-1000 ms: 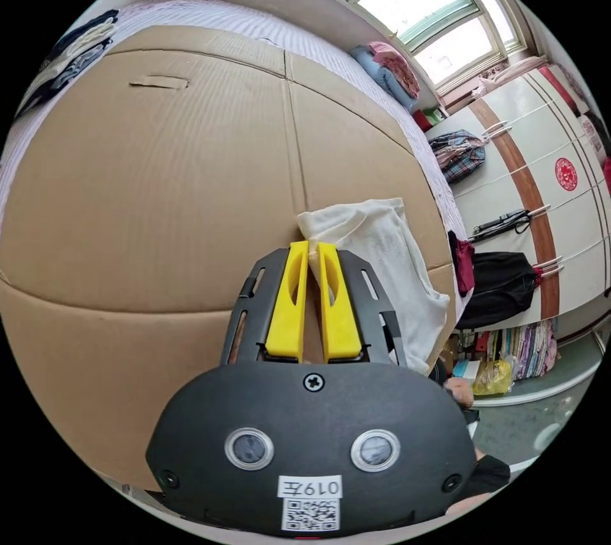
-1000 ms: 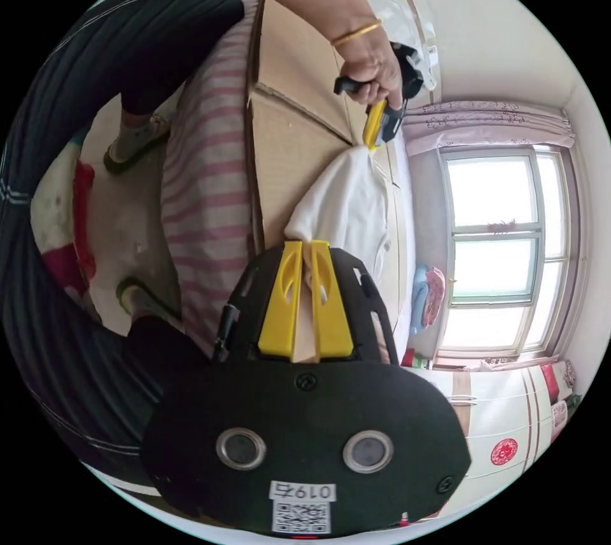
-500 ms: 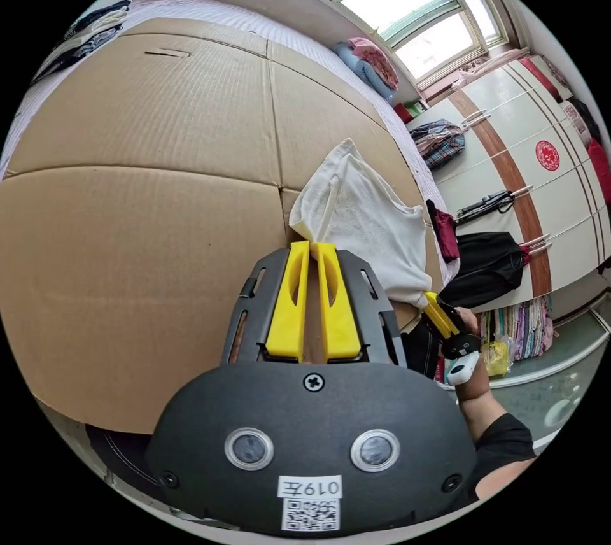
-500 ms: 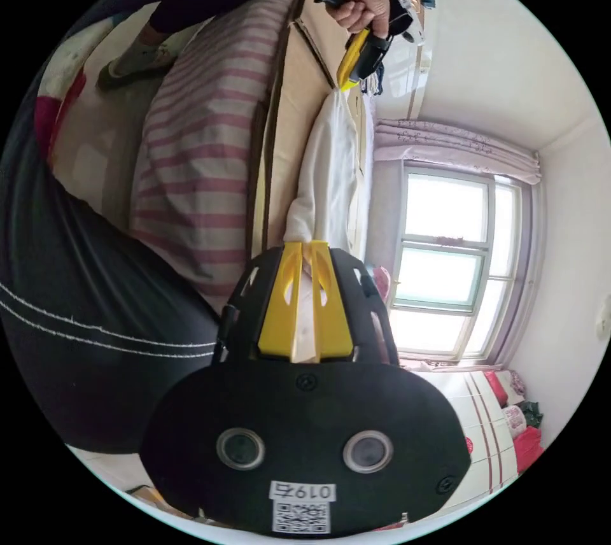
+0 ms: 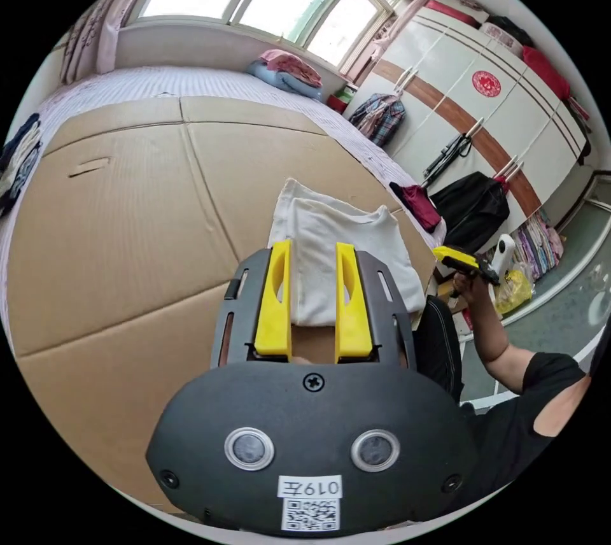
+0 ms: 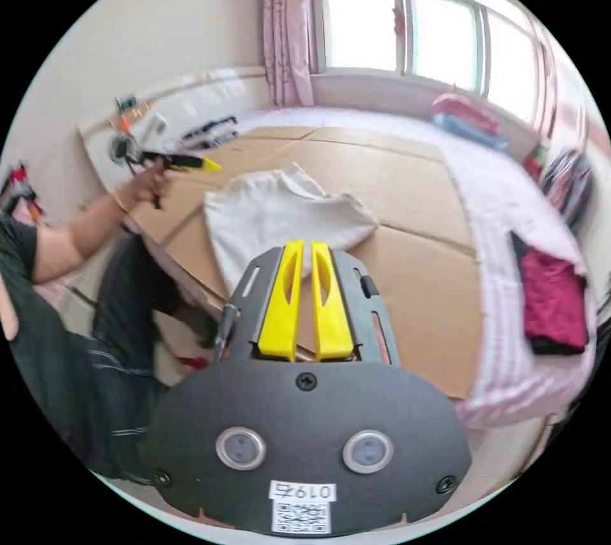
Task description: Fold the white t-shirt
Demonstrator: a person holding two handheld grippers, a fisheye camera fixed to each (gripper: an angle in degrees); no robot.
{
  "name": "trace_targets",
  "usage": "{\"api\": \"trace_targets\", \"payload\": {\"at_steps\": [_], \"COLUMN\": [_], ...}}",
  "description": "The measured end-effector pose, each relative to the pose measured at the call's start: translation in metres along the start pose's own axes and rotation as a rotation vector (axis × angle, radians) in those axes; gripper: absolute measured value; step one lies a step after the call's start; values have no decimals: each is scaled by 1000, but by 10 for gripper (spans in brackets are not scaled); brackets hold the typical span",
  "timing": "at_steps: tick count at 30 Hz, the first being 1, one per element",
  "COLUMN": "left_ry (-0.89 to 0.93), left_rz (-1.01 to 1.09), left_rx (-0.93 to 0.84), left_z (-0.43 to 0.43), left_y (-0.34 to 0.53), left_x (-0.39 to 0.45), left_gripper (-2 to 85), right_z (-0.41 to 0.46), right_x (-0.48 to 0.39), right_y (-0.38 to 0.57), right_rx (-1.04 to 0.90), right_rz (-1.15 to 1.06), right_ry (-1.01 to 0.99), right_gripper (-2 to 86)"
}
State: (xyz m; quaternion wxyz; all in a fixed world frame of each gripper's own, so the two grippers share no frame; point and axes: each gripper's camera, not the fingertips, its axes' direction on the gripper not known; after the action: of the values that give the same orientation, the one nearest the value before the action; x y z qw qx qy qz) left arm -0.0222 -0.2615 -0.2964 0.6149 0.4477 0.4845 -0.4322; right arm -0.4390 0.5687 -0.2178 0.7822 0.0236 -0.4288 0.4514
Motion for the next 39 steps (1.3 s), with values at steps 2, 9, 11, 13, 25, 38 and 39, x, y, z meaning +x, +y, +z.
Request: {"api": "trace_targets", "payload": {"at_steps": [2, 9, 11, 13, 25, 38, 39], "left_ry": [12, 75, 126, 124, -22, -106, -131], "left_rz": [12, -46, -56, -40, 73, -251, -274], "left_rx": [-22, -123, -150, -189, -306, -87, -71], "left_z": [16, 75, 89, 103, 144, 81, 74], "left_y": [-24, -94, -104, -112, -121, -44, -36], "left_x": [-1, -36, -46, -48, -23, -44, -42], "left_gripper": [108, 117, 118, 120, 45, 12, 14], "right_z": [-12, -37, -48, -55, -100, -98, -96], "right_x": [46, 136, 152, 160, 179, 144, 142], "right_y": [-26, -77, -94, -105, -186, -306, -312], "right_rx": [45, -17, -44, -54, -113, -210, -215], "right_rz": [145, 385, 419, 431, 409, 129, 118], "right_ry": [17, -77, -86, -112, -135, -74, -78], "right_gripper": [23, 87, 91, 91, 27, 2, 3]}}
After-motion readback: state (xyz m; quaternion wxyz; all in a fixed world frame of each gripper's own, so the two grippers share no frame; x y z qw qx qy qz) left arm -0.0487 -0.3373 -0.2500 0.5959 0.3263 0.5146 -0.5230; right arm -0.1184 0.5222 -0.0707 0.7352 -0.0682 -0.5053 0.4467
